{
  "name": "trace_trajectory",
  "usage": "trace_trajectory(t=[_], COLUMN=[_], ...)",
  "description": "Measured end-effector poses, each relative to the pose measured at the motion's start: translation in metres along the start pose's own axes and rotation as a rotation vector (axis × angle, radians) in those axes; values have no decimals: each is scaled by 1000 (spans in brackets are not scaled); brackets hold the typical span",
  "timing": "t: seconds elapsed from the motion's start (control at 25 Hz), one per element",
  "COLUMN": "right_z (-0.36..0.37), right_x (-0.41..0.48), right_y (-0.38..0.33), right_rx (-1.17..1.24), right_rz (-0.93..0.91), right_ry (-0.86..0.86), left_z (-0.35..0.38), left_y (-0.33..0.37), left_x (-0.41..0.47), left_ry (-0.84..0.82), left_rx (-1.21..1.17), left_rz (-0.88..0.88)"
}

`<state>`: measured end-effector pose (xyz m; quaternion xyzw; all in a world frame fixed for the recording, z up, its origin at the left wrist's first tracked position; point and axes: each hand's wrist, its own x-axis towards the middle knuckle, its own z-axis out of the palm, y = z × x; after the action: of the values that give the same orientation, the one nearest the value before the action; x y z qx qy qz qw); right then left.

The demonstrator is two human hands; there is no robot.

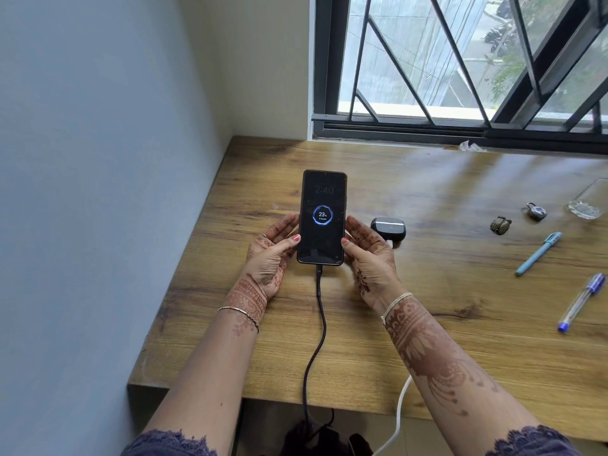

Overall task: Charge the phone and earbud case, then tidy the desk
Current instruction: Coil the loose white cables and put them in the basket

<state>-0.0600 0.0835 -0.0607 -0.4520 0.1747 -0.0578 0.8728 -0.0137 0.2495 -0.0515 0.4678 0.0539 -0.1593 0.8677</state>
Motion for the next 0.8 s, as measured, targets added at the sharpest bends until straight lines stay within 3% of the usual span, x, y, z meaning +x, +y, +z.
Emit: trace_trajectory(t=[0.8], right_z=[0], right_x=[-2], right_y=[-1], right_rx=[-8], right_rz=[-18], right_ry=[-2], left_z=[-1], left_y=[0], left_x=[-1], left_ry=[-2], left_rx=[6], left_rz=[-1])
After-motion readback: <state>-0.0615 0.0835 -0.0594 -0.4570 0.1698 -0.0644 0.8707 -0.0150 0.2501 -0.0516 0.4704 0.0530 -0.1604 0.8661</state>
